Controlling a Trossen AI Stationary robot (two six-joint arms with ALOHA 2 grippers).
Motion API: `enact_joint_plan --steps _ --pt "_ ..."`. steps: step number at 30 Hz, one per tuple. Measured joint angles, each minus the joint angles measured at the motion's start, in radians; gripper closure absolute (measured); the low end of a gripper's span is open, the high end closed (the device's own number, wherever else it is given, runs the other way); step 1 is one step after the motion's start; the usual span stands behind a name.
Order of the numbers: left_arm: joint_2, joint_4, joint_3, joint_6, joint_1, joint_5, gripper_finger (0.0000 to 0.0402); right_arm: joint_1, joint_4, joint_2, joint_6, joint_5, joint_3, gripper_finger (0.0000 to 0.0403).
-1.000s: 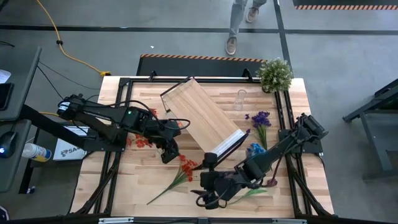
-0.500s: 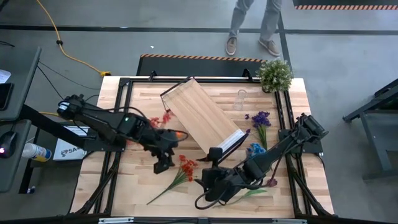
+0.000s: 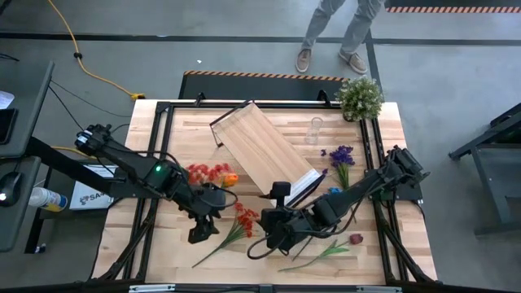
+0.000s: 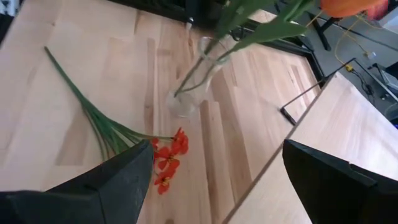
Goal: Pick and place flowers into a vace then onto a shelf
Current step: Put the red flowers into the bottom transparent vase
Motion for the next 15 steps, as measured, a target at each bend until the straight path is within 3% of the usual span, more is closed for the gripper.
enact_joint_plan --steps 15 --pt "0.0 0.009 0.0 0.0 -0.013 -0.006 0.0119 -0.015 -0.001 0.0 -0.032 -0.018 0.0 0.0059"
